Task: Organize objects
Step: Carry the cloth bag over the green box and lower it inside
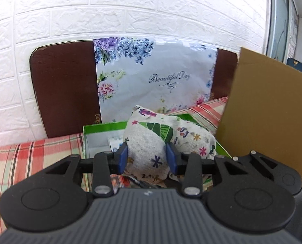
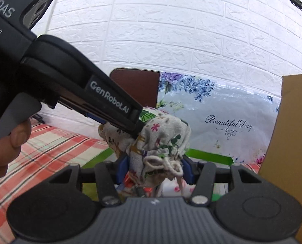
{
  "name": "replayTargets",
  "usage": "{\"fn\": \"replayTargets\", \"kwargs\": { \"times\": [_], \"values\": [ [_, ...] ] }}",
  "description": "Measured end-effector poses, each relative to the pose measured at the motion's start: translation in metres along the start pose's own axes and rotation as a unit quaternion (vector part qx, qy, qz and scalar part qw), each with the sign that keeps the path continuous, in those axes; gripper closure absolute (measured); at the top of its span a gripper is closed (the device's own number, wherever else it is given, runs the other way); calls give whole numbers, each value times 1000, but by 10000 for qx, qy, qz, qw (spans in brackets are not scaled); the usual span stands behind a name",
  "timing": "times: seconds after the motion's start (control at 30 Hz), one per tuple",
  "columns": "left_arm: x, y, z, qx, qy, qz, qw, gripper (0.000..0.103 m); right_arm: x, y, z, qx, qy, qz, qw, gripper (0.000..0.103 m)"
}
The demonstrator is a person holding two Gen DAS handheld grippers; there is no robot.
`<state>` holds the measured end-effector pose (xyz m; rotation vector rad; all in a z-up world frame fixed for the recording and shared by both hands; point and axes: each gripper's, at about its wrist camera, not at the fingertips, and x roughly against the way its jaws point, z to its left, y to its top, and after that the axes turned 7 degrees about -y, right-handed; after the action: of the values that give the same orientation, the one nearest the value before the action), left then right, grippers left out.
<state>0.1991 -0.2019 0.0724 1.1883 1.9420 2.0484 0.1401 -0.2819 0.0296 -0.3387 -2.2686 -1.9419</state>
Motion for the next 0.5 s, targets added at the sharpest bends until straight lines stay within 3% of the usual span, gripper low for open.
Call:
{"fn": "replayTargets", "kwargs": {
  "times": [0.33,0.4,0.5],
  "values": [
    [-50,7,11,-18,114,307,9995,61,-53,-10,-14,-117,-67,332,9994,51],
    [-59,7,12,-52,193,398,9990,60,-63,-12,-16,-134,-142,397,9990,48],
    [-70,4,10,-196,603,581,9963,56,-79,-14,-20,-243,-315,651,9971,33]
  ]
}}
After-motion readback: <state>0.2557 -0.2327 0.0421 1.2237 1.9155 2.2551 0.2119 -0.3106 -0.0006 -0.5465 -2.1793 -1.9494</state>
